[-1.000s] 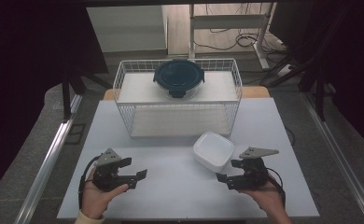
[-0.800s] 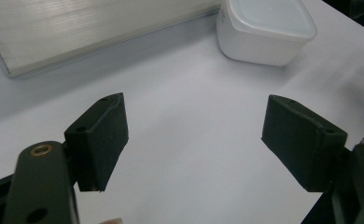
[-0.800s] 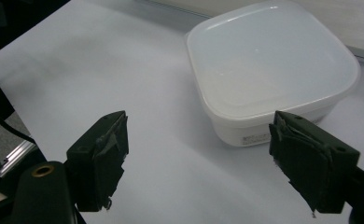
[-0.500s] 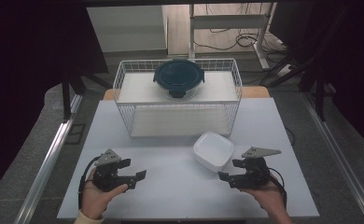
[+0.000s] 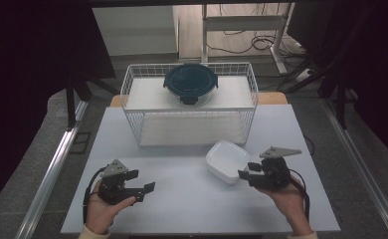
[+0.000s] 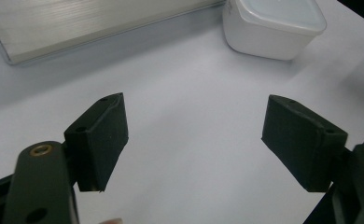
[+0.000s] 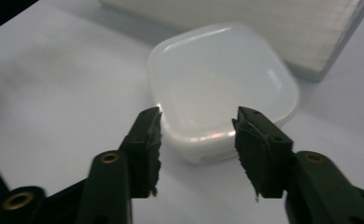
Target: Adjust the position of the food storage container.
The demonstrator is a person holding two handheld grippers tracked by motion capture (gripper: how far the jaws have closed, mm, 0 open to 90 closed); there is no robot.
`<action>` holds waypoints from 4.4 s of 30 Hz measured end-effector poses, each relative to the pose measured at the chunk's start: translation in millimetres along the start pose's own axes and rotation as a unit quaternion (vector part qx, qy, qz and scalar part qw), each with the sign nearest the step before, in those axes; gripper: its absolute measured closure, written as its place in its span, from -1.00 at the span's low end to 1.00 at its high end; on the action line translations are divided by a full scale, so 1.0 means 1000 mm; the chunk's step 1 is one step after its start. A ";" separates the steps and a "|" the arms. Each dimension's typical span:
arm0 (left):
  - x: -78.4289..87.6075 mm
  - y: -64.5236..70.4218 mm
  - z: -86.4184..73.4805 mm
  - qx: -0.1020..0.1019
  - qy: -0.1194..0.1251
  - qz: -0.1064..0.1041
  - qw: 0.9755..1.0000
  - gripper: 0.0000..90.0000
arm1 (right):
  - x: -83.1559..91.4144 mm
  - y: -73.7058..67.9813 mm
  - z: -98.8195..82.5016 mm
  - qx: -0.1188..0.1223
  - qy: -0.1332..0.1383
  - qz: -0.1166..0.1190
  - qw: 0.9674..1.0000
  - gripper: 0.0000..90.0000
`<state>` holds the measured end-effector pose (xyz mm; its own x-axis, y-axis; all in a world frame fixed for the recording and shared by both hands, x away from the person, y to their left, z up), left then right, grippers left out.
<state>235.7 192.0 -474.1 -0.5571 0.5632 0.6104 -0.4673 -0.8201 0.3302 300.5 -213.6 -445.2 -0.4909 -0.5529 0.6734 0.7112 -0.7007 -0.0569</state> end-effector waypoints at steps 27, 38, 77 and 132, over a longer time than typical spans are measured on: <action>-0.014 0.000 -0.009 0.013 -0.023 0.003 1.000 -0.51 | -0.087 0.058 0.064 0.122 -0.127 -0.073 0.982 0.98; -0.013 -0.005 -0.008 0.016 -0.021 0.002 1.000 -0.51 | -0.107 0.052 0.068 0.166 -0.129 -0.098 0.973 0.99; -0.014 -0.008 -0.009 0.033 -0.024 -0.006 0.999 -0.51 | -0.094 -0.048 0.072 0.224 -0.092 0.071 0.968 0.99; -0.011 -0.013 -0.009 0.035 -0.021 0.005 0.999 -0.51 | -0.070 -0.016 -0.002 0.086 -0.092 0.003 0.992 0.99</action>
<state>241.6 197.1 -492.1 -0.5311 0.5505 0.6441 -0.4109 -0.8321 0.3725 322.9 -164.9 -492.7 -0.3975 -0.4533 0.7978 0.7970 -0.6015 0.0554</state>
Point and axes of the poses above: each handheld gripper's, and its own axes: x roughly backward along the jaws, z roughly out of its top, y roughly to its right, the point moved 2 cm from there along -x, roughly forward along the jaws, and after that the axes turned 7 degrees about x, right-handed, at the moved point
